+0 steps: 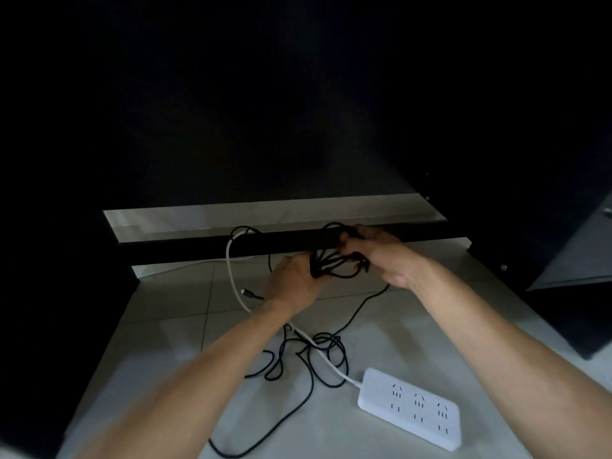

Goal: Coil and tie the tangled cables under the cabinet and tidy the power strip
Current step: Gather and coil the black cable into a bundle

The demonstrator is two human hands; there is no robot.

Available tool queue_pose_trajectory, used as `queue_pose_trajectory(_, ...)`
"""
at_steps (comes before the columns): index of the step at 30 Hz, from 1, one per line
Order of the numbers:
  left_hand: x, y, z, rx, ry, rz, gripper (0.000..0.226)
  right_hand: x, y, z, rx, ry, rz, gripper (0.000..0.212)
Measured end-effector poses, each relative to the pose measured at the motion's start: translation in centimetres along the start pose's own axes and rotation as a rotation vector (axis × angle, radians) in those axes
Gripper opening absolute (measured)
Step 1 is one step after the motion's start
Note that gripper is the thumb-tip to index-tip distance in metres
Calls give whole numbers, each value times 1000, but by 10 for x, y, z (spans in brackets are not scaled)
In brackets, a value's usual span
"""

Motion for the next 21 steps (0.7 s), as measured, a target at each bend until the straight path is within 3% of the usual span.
queue_pose_trajectory(5, -3, 0, -4, 6, 18, 4, 30, 11, -1, 2, -25, -189, -175, 54)
queue_pose_trajectory(9, 1, 1, -10, -9, 27, -15, 29, 16, -4, 3, -30, -247, -249, 47)
queue_pose_trajectory(16, 10, -1, -6, 6, 75, -70, 28, -2, -2, 0, -22, -395, -40, 7)
queue_pose_trajectory(18, 14, 0, -7, -7, 77, -112, 26, -5, -2, -1, -16, -338, -16, 6)
queue_pose_trajectory(21, 20, -2, -9, -26, 59, -178, 21, 1, -5, -1, 15, -107, -39, 21)
Point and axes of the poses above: each hand's wrist, its own y-axis towards the middle knuckle, its own x-axis out of the palm, z = x × y, the point moved 10 cm from there along y, towards the middle knuckle, and after that the axes turned 1 degree about z, right-handed, at the moved point
